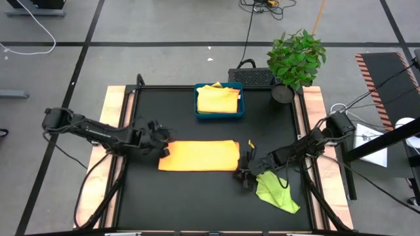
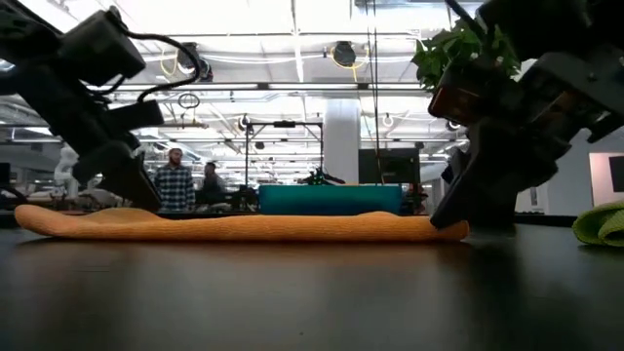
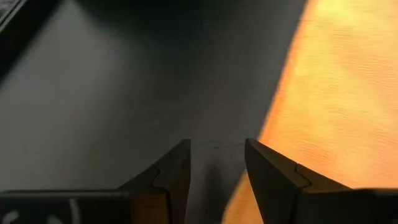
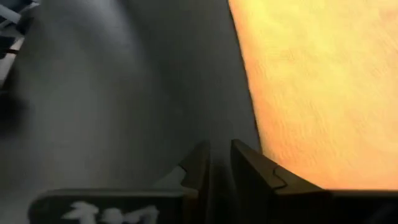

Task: Fold microfiber towels
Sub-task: Fold the orange microfiber towel

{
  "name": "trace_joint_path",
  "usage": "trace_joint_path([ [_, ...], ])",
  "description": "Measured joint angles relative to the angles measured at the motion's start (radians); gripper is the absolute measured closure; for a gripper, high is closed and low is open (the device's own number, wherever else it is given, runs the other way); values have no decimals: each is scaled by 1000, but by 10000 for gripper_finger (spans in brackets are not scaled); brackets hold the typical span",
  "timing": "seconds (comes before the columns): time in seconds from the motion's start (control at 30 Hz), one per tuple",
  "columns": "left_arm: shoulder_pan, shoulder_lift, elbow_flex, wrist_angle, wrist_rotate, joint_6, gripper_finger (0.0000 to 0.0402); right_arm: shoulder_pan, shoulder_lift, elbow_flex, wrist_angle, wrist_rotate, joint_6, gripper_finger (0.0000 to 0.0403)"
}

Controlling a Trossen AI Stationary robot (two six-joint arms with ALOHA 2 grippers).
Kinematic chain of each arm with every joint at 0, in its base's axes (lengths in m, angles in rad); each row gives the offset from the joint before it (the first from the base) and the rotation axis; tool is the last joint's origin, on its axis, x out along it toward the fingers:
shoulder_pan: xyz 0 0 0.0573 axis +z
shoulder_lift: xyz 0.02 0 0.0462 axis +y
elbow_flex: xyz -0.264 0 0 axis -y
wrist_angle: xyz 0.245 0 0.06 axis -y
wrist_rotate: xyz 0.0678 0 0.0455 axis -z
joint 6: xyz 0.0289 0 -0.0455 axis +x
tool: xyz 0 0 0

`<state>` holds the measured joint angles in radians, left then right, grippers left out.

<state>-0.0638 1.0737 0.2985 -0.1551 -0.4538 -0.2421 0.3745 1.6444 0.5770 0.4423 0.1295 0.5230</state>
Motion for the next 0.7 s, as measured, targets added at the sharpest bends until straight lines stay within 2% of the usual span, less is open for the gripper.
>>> trace_joint_path([
  [0.13,54,0,0,0,25,1,248,-26,1,0,-81,32,41,362],
  [0.3,60,0,0,1,188,-21,248,-81,-2,4,-158,63,86,375],
  [0.43,26,0,0,10,294,-51,248,-144,-1,3,-156,83,60,381],
  [0.63,-61,0,0,22,337,-96,248,-251,0,2,-160,115,22,383],
  [0.7,-90,0,0,55,355,-94,248,-281,0,1,-162,160,20,383],
])
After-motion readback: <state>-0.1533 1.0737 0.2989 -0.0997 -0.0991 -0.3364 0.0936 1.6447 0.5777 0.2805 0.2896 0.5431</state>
